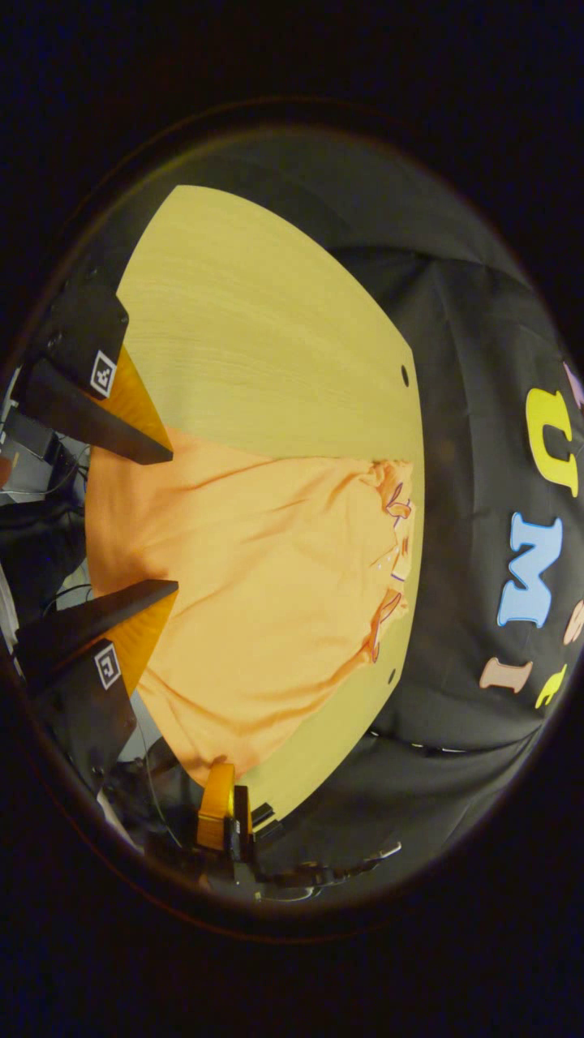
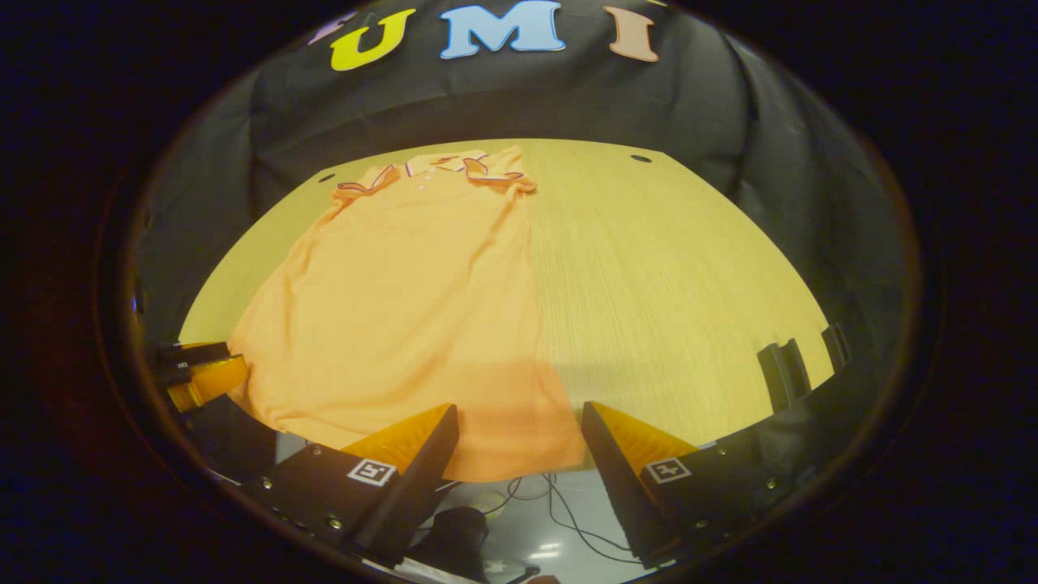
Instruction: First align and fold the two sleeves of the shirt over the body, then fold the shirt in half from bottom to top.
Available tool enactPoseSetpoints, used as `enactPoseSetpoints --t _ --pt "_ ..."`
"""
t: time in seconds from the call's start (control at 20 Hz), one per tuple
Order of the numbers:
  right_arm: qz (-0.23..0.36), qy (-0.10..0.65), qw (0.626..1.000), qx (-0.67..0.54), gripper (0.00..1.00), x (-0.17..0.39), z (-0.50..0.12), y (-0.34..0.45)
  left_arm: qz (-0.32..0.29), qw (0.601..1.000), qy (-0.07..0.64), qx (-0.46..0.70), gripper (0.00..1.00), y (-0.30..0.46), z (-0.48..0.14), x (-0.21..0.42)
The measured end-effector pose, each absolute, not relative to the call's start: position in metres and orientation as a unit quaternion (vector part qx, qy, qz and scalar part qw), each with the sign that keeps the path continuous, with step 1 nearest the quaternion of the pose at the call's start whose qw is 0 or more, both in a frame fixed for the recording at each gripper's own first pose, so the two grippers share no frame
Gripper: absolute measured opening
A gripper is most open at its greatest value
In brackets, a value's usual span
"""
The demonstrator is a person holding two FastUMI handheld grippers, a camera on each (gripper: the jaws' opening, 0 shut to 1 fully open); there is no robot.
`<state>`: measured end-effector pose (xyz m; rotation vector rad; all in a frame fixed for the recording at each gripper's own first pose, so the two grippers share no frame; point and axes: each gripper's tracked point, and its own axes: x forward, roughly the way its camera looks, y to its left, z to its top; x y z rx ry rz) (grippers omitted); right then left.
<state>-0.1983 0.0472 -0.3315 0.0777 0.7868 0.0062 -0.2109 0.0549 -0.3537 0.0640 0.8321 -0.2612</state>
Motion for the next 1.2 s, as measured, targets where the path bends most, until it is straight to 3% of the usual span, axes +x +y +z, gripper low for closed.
enactPoseSetpoints --t 0.35,0.45,0.55,0.6,0.65,0.7,0.75,0.8,0.85,0.9,0.95,1.2 --pt "0.002 0.381 0.923 0.055 0.96 -0.197 -0.337 0.054 -0.112 0.909 0.394 0.077 0.94 0.053 -0.359 -0.211" --pt "0.000 0.381 0.923 0.058 0.92 -0.197 -0.338 0.057 -0.117 0.909 0.392 0.078 0.82 0.044 -0.360 -0.212" --pt "0.001 0.382 0.922 0.058 0.75 -0.197 -0.338 0.059 -0.123 0.909 0.391 0.080 0.60 0.037 -0.360 -0.209" --pt "0.001 0.382 0.922 0.063 0.74 -0.198 -0.336 0.059 -0.120 0.910 0.390 0.075 0.44 0.035 -0.360 -0.207" --pt "-0.007 0.380 0.922 0.076 0.43 -0.197 -0.337 0.058 -0.120 0.909 0.392 0.069 0.32 0.032 -0.360 -0.206" --pt "-0.006 0.381 0.921 0.077 0.37 -0.197 -0.337 0.059 -0.118 0.909 0.393 0.068 0.19 0.030 -0.360 -0.205" --pt "0.001 0.378 0.923 0.076 0.38 -0.195 -0.338 0.062 -0.118 0.908 0.395 0.069 0.12 0.030 -0.361 -0.205" --pt "-0.007 0.380 0.920 0.094 0.37 -0.196 -0.336 0.063 -0.120 0.909 0.393 0.070 0.12 0.029 -0.360 -0.204" --pt "-0.002 0.382 0.918 0.102 0.09 -0.192 -0.337 0.064 -0.114 0.909 0.394 0.065 0.12 0.029 -0.361 -0.204" --pt "0.002 0.386 0.916 0.107 0.09 -0.194 -0.336 0.063 -0.113 0.908 0.397 0.063 0.07 0.028 -0.360 -0.203" --pt "0.005 0.385 0.914 0.125 0.03 -0.193 -0.332 0.066 -0.110 0.907 0.402 0.057 0.06 0.028 -0.359 -0.202" --pt "0.023 0.365 0.919 0.147 0.02 -0.180 -0.303 0.065 -0.088 0.913 0.396 0.034 0.06 0.031 -0.339 -0.185"
